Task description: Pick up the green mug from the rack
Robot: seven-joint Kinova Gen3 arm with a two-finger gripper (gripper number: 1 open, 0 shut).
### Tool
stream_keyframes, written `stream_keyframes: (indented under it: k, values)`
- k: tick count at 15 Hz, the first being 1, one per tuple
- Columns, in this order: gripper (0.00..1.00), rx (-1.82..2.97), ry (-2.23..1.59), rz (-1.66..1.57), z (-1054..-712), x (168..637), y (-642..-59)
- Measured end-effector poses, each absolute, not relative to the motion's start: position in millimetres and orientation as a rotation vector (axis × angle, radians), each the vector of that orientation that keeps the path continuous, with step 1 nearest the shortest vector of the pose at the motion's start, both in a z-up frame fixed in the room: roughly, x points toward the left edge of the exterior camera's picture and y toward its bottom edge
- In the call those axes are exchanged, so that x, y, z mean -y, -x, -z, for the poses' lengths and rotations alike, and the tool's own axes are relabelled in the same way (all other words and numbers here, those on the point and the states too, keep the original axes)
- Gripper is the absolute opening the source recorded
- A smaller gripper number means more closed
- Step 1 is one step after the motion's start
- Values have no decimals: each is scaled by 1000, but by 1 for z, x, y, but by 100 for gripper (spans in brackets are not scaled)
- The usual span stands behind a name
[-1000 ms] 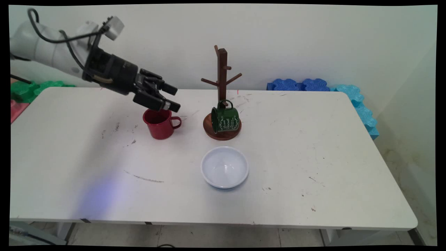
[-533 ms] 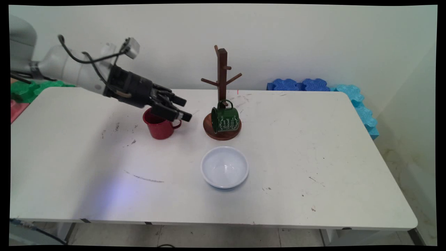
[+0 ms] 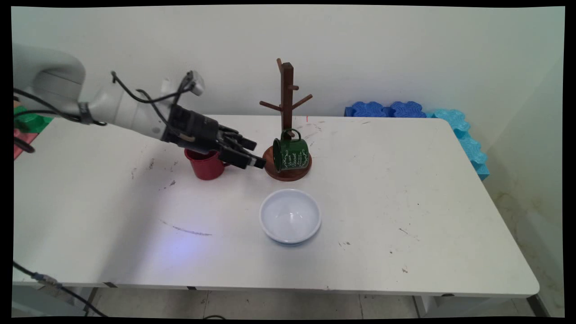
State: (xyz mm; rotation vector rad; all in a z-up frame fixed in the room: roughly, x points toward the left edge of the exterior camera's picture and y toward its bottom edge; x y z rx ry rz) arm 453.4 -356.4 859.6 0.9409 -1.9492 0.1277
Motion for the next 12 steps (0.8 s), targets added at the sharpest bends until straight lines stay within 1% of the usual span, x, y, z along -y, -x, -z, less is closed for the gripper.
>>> stream_keyframes:
  k: [7,12]
  values:
    - [100,1929,-964,-117,-828,375,-428]
    - [100,1917,-977,-120,-812,388,-413]
